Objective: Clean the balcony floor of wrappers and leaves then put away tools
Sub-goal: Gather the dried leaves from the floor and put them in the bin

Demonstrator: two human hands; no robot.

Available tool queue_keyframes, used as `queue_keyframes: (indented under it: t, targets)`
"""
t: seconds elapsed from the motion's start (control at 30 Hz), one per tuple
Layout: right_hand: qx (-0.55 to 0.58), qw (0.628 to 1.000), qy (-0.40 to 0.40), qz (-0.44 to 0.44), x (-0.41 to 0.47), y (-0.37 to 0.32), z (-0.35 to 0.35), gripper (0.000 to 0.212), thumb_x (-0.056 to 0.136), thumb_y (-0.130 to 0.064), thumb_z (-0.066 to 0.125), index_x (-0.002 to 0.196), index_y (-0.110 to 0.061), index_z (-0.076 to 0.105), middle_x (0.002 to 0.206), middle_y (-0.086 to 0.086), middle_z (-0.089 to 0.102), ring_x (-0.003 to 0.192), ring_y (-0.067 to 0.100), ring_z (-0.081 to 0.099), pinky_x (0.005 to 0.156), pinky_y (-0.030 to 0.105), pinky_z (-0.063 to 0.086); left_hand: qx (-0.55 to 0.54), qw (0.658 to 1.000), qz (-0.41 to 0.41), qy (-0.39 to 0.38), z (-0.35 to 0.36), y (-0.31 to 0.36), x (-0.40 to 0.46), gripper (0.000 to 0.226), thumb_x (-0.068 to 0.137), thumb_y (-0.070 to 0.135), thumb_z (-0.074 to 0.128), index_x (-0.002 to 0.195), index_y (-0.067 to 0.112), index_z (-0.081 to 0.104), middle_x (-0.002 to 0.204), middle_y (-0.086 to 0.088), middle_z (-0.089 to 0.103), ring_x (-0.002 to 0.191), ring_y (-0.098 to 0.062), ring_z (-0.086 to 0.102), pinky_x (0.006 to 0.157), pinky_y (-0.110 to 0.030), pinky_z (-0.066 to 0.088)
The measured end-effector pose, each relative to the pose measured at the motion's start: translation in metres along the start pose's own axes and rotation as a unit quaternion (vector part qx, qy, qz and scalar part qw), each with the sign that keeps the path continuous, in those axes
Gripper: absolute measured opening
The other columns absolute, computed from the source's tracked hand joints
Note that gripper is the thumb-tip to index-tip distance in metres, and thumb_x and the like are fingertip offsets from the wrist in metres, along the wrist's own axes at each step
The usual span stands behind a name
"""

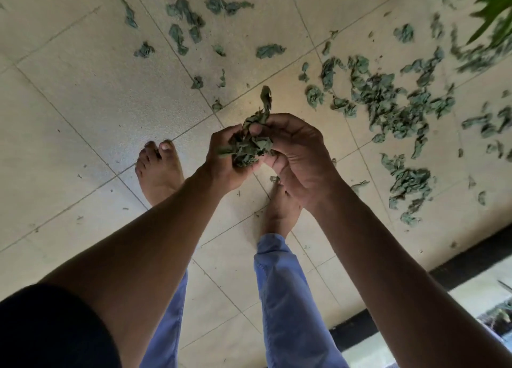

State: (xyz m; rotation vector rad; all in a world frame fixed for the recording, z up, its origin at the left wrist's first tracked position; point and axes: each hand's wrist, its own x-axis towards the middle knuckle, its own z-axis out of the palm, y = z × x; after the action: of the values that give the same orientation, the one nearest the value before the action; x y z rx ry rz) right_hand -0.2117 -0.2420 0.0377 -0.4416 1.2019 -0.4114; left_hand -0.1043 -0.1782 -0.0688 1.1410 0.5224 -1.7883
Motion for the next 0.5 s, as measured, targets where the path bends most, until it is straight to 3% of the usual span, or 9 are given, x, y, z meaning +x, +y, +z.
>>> queue_keyframes:
  t: [0.1,0.17,0.23,0.33,0.43,0.5]
  targets:
    - [-0.041,0.997,0.065,-0.024,0.006,0.02,0.004,0.018,0.079,0.013,0.076,0.096,0.006,0.071,0.085,0.016,0.074,0.079,0.027,0.071,0.08,0.043,0.061,-0.04,0.999,-0.007,-0.008,0.002,-0.004,-0.005,0.042,0.103,0.022,0.036,0.087,0.006,0.072,0.087,-0.014,0.069,0.078,-0.023,0.071,0.063,-0.026,0.057]
    - [-0.183,0.97,0.132,-0.092,0.012,0.035,-0.001,0.016,0.077,0.005,0.082,0.088,-0.004,0.076,0.08,0.007,0.076,0.077,0.019,0.072,0.079,0.042,0.062,-0.064,0.998,0.003,-0.008,0.003,-0.006,-0.009,0.054,0.105,0.023,0.033,0.079,0.005,0.077,0.083,-0.014,0.073,0.075,-0.023,0.074,0.063,-0.025,0.058]
    - [-0.343,0.909,0.169,-0.168,0.015,0.046,-0.006,0.014,0.078,-0.005,0.082,0.081,-0.016,0.075,0.077,-0.006,0.074,0.073,0.009,0.069,0.074,0.033,0.06,-0.088,0.996,-0.003,-0.007,-0.001,-0.01,-0.008,0.051,0.106,0.025,0.035,0.085,0.006,0.077,0.088,-0.012,0.076,0.082,-0.023,0.075,0.069,-0.028,0.06]
    - [-0.49,0.813,0.186,-0.254,0.018,0.055,-0.007,0.012,0.08,-0.005,0.074,0.08,-0.017,0.074,0.08,-0.005,0.07,0.073,0.008,0.062,0.068,0.029,0.052,-0.088,0.996,0.003,0.02,-0.005,-0.012,-0.01,0.037,0.104,0.027,0.041,0.092,0.011,0.072,0.088,-0.008,0.075,0.084,-0.021,0.074,0.072,-0.028,0.058]
    - [-0.595,0.741,0.164,-0.267,0.022,0.062,0.0,0.017,0.079,0.0,0.069,0.081,-0.016,0.073,0.079,0.001,0.066,0.068,0.016,0.06,0.059,0.028,0.048,-0.068,0.997,0.006,-0.027,0.009,-0.021,-0.014,0.035,0.1,0.028,0.043,0.083,0.015,0.07,0.084,-0.006,0.067,0.088,-0.022,0.067,0.079,-0.032,0.053]
    - [-0.656,0.698,0.127,-0.257,0.021,0.066,0.006,0.014,0.082,-0.002,0.067,0.083,-0.015,0.072,0.079,0.003,0.063,0.07,0.021,0.061,0.056,0.032,0.05,-0.086,0.996,0.024,0.013,-0.042,-0.023,0.023,0.024,0.09,0.033,0.054,0.085,0.017,0.071,0.088,-0.006,0.064,0.091,-0.026,0.065,0.084,-0.036,0.05]
